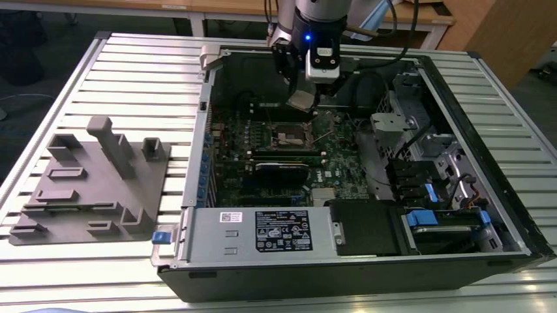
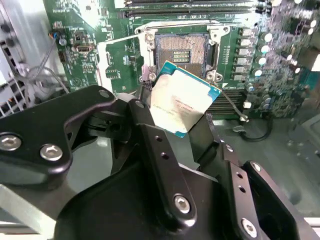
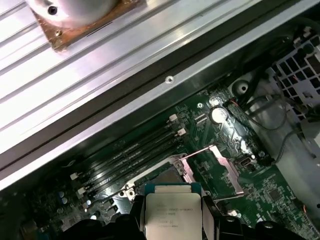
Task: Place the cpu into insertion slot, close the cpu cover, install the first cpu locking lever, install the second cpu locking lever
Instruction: 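Place the cpu into insertion slot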
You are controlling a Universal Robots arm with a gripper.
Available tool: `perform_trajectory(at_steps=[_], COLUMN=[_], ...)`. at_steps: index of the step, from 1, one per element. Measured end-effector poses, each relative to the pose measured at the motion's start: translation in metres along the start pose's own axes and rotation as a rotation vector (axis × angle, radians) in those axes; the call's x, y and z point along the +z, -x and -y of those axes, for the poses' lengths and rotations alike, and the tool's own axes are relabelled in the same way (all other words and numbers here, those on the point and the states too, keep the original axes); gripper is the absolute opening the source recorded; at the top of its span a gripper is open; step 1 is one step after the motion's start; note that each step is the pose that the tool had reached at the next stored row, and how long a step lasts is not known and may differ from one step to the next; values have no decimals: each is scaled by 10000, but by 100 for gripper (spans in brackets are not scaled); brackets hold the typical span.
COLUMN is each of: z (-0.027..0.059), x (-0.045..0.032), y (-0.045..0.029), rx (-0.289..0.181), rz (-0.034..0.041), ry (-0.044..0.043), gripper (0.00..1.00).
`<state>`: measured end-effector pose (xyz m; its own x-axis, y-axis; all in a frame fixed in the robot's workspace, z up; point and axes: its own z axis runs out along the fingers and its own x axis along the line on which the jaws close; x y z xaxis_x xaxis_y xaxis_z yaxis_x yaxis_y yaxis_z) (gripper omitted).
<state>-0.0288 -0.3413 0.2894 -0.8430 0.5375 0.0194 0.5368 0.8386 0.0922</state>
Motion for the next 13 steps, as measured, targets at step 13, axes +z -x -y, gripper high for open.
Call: perform_trajectory(at_steps=[13], z=[1], x=[9], y=[0], rx=[1757], rz=[162], ry=[33], gripper=[54])
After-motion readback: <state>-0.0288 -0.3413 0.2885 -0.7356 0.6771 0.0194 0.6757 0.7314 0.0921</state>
